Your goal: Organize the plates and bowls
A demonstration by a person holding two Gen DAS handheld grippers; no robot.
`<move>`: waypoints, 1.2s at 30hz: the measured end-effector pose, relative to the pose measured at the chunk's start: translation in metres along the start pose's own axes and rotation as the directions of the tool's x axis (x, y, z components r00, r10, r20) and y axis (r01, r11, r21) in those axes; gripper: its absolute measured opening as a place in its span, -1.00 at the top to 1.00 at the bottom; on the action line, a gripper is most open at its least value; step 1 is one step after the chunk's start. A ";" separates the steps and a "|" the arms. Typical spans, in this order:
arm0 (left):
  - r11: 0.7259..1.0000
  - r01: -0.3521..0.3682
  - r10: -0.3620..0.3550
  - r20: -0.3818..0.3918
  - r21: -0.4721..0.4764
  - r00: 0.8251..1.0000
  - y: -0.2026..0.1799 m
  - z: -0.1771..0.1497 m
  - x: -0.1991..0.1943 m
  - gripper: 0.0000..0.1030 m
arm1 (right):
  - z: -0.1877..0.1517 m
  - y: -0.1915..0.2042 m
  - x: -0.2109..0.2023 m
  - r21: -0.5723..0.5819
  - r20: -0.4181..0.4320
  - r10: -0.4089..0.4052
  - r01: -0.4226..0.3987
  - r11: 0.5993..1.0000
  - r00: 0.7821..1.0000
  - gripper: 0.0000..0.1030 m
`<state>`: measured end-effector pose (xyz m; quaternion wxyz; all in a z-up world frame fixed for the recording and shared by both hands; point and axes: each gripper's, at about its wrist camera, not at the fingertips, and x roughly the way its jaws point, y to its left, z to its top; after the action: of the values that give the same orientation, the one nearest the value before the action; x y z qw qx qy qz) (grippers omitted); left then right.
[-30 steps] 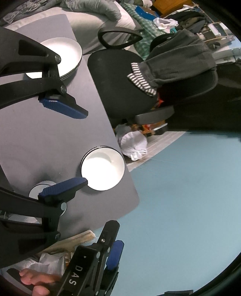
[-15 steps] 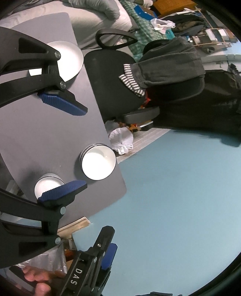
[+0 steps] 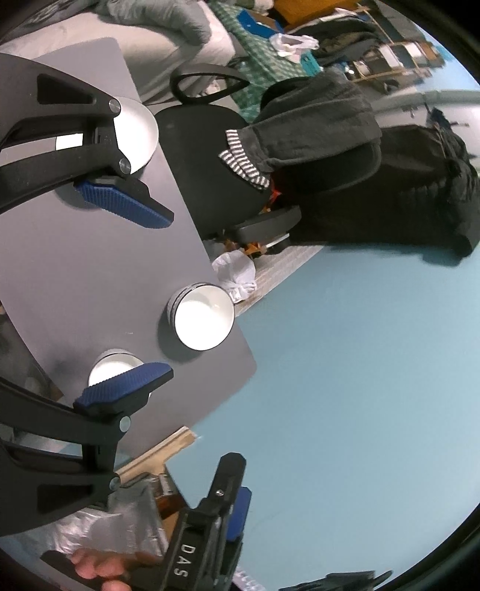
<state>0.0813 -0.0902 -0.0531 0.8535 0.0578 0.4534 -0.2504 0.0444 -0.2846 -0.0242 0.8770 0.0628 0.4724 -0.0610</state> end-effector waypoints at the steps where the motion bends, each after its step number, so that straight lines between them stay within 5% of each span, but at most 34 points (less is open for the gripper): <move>1: 1.000 0.005 -0.005 -0.003 0.010 1.000 -0.002 -0.002 0.000 -0.49 | -0.002 -0.001 -0.002 0.006 -0.001 -0.001 0.001 1.000 1.000 -0.32; 23: 0.985 0.120 -0.100 -0.163 0.121 0.982 -0.054 -0.020 0.055 -0.49 | -0.058 -0.055 0.006 0.151 -0.092 -0.067 0.081 0.985 0.993 -0.32; 36: 0.978 0.129 -0.087 -0.243 0.162 0.966 -0.071 -0.030 0.105 -0.49 | -0.081 -0.082 0.042 0.219 -0.160 -0.028 0.063 0.974 0.987 -0.32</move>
<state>0.0737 -0.1815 -0.1458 0.7706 0.1373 0.5293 -0.3274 -0.0129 -0.3541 -0.1074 0.8231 0.1549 0.5310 -0.1288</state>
